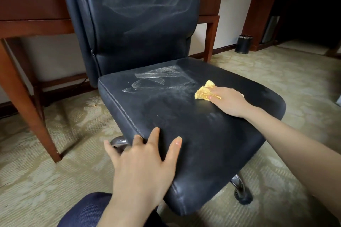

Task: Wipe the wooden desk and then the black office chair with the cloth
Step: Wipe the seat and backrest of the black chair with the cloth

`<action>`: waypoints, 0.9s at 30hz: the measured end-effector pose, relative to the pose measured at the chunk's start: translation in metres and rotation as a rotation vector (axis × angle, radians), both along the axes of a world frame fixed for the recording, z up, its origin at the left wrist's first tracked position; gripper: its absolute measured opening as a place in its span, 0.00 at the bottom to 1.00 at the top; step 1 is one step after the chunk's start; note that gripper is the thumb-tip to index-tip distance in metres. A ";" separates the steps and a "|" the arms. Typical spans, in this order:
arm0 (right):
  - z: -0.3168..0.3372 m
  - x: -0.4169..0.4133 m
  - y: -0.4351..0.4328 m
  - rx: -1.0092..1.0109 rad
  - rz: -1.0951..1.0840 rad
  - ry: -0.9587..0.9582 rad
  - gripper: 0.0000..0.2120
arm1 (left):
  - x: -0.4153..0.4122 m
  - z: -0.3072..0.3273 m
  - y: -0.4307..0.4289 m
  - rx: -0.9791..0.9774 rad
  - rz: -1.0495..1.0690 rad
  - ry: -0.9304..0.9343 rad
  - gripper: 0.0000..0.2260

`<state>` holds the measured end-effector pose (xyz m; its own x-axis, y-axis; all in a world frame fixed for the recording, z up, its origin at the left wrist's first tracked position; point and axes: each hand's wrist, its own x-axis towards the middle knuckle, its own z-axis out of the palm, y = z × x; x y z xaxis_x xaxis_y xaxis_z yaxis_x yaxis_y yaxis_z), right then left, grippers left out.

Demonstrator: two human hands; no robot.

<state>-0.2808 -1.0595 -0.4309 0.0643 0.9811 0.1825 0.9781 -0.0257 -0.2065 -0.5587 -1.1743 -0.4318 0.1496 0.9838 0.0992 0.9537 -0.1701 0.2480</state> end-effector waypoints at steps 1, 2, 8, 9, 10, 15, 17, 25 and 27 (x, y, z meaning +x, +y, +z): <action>-0.001 -0.002 -0.005 0.012 0.008 0.005 0.19 | 0.004 0.000 -0.004 -0.012 -0.018 0.009 0.42; -0.001 -0.003 -0.010 0.026 0.016 0.011 0.19 | 0.009 0.001 -0.008 -0.026 -0.038 0.022 0.43; -0.003 -0.027 -0.050 0.136 0.139 0.105 0.14 | 0.038 0.005 -0.026 -0.128 -0.182 0.163 0.41; -0.004 -0.034 -0.058 0.140 0.189 0.117 0.13 | 0.041 0.006 -0.028 -0.149 -0.213 0.145 0.38; -0.004 -0.042 -0.065 0.134 0.242 0.116 0.13 | 0.044 0.005 -0.028 -0.165 -0.246 0.105 0.35; 0.000 -0.067 -0.094 0.127 0.565 0.184 0.14 | 0.035 0.015 -0.021 -0.129 -0.337 -0.116 0.23; 0.003 -0.062 -0.094 0.056 0.612 0.203 0.15 | 0.024 0.021 -0.006 -0.039 -0.318 -0.250 0.21; 0.011 -0.025 -0.008 -0.045 0.518 0.093 0.17 | -0.013 0.008 0.106 0.313 -0.214 -0.083 0.34; 0.010 -0.015 0.030 -0.068 0.413 0.057 0.17 | -0.026 -0.004 0.124 0.314 -0.176 -0.065 0.36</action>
